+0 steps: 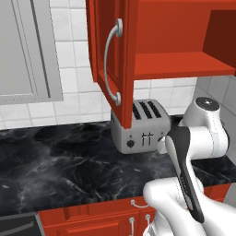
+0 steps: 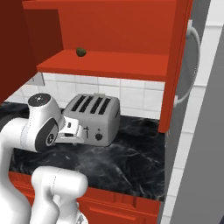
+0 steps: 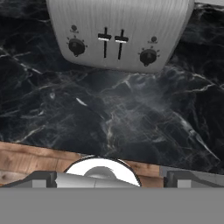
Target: Pick the kiwis from the cabinet and place them in one bowl. Pick the mushroom from the sink and place it in the other bowl.
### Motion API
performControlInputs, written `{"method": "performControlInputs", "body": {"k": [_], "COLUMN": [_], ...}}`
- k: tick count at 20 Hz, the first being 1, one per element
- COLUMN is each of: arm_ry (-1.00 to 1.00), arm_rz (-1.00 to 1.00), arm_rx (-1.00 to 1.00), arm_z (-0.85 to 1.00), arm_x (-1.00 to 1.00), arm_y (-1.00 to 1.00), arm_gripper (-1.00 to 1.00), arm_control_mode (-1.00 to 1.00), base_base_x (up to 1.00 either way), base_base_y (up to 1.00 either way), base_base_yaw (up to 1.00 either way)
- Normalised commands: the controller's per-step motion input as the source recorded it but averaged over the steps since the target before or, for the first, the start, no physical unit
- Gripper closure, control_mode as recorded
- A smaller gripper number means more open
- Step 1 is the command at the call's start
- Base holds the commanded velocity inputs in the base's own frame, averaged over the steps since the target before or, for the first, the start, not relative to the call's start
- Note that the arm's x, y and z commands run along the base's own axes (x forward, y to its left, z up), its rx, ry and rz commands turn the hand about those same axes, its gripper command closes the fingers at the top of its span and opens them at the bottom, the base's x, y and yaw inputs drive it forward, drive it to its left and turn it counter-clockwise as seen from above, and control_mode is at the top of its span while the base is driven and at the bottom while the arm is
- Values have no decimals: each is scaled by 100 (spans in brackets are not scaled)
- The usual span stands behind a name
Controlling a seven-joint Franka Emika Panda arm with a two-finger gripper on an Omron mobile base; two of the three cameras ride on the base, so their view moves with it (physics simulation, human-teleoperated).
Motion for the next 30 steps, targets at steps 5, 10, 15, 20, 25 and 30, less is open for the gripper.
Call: {"method": "performControlInputs", "body": {"k": [5,10,15,20,25,30], "arm_ry": [0,0,-6,-25,-31,-23], "arm_rz": [0,0,2,-3,-8,-5], "arm_rx": [0,0,-2,0,5,8], "arm_z": [0,0,18,66,71,68], "arm_x": [0,2,14,3,18,36], "arm_y": [0,0,0,19,39,9], "arm_gripper": [-100,-100,-100,-100,-100,-100], "arm_control_mode": [100,-100,-100,-100,-100,-100], "base_base_x": [8,0,0,0,0,0], "base_base_y": [-9,0,0,0,0,0], "base_base_yaw": [-1,0,0,0,0,0]}}
